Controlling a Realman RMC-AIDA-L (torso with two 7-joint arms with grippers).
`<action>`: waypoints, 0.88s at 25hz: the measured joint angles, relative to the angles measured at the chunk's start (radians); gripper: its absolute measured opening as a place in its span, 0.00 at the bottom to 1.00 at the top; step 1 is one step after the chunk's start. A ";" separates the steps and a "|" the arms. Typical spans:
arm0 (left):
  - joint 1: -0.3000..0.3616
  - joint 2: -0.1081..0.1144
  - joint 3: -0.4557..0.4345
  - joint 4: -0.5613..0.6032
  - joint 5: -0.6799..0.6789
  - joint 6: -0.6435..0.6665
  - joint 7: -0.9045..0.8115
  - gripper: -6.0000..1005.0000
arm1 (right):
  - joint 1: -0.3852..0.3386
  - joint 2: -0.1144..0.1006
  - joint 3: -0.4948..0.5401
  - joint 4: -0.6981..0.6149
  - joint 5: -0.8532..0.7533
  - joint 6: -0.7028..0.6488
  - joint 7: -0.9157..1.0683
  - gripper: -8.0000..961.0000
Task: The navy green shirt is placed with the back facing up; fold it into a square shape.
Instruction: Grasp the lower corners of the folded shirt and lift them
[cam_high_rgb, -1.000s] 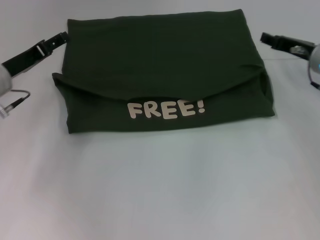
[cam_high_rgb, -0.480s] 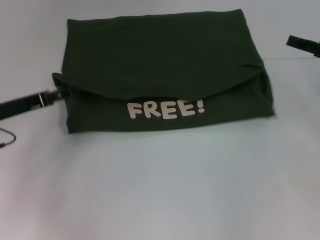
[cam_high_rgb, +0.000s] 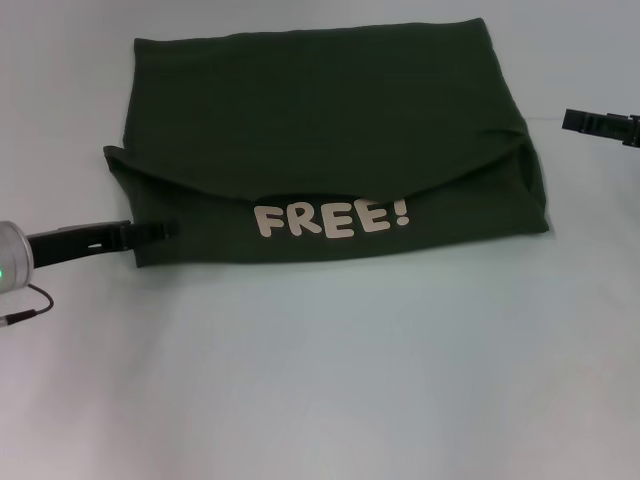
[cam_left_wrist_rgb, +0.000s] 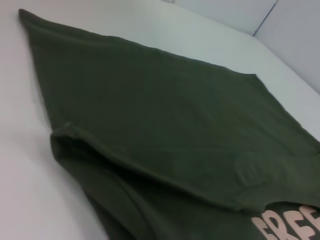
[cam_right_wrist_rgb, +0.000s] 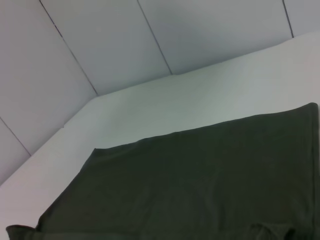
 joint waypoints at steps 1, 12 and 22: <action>0.000 0.000 0.001 -0.001 0.000 -0.003 0.000 0.90 | -0.001 0.000 -0.001 0.000 0.000 0.000 0.000 0.98; 0.000 -0.001 0.002 -0.025 0.004 -0.066 -0.082 0.90 | 0.000 0.003 -0.003 0.000 -0.033 0.005 0.000 0.97; -0.003 -0.001 0.026 -0.049 0.006 -0.054 -0.111 0.90 | -0.001 0.008 -0.003 0.000 -0.038 0.003 0.000 0.96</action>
